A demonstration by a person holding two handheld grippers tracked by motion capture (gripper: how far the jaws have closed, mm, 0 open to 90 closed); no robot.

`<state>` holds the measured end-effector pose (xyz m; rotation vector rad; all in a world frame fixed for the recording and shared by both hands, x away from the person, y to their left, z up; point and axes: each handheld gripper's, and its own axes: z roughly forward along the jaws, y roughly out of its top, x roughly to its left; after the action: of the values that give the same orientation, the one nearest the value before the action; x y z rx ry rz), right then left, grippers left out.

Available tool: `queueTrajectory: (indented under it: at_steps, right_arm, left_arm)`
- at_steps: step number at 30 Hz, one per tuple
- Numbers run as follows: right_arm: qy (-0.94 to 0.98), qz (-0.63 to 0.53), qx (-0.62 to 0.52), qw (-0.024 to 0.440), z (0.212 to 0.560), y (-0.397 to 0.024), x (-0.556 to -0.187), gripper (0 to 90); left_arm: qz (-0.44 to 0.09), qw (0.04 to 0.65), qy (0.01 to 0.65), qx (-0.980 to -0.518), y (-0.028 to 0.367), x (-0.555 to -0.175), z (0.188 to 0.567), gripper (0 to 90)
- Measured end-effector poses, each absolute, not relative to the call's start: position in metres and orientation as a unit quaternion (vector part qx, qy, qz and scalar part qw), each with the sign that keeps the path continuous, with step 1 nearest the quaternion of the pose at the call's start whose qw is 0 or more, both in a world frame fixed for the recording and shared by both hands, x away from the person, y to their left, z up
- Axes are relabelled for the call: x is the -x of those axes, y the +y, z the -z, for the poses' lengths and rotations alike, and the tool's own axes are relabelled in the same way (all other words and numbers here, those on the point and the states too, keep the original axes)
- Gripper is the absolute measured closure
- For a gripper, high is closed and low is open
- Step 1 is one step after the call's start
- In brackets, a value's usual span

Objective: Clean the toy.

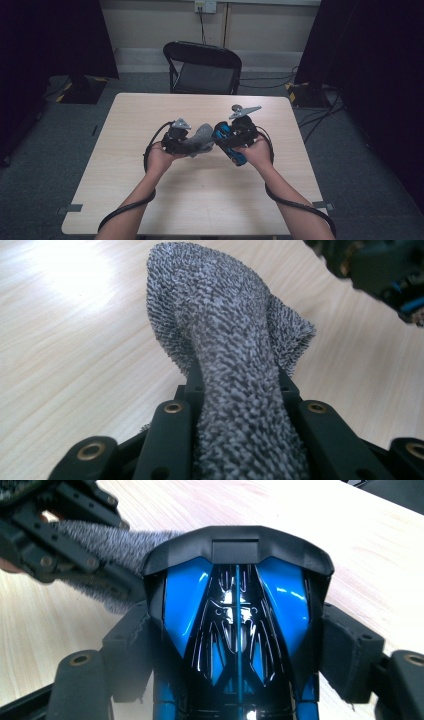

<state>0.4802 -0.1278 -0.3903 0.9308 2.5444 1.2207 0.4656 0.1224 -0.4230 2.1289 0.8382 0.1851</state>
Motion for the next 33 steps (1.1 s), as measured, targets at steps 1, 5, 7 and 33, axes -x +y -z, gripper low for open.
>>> queueTrajectory:
  at_steps: [1,5,7,33]
  right_arm:
    - [0.853,-0.409,-0.312,0.085,0.391,-0.128,-0.48,26.0]
    - [0.855,-0.408,-0.309,0.085,0.393,-0.127,-0.479,26.0]
    - [0.855,-0.407,-0.309,0.085,0.393,-0.126,-0.478,26.0]
    - [0.858,-0.403,-0.307,0.086,0.396,-0.122,-0.478,26.0]
  left_arm:
    - [-0.073,0.409,0.334,-0.846,0.123,-0.467,0.422,70.5]
    - [-0.076,0.413,0.335,-0.843,0.122,-0.469,0.421,70.5]
    - [-0.078,0.412,0.334,-0.844,0.12,-0.469,0.42,70.5]
    - [-0.068,0.423,0.311,-0.848,0.096,-0.465,0.419,70.5]
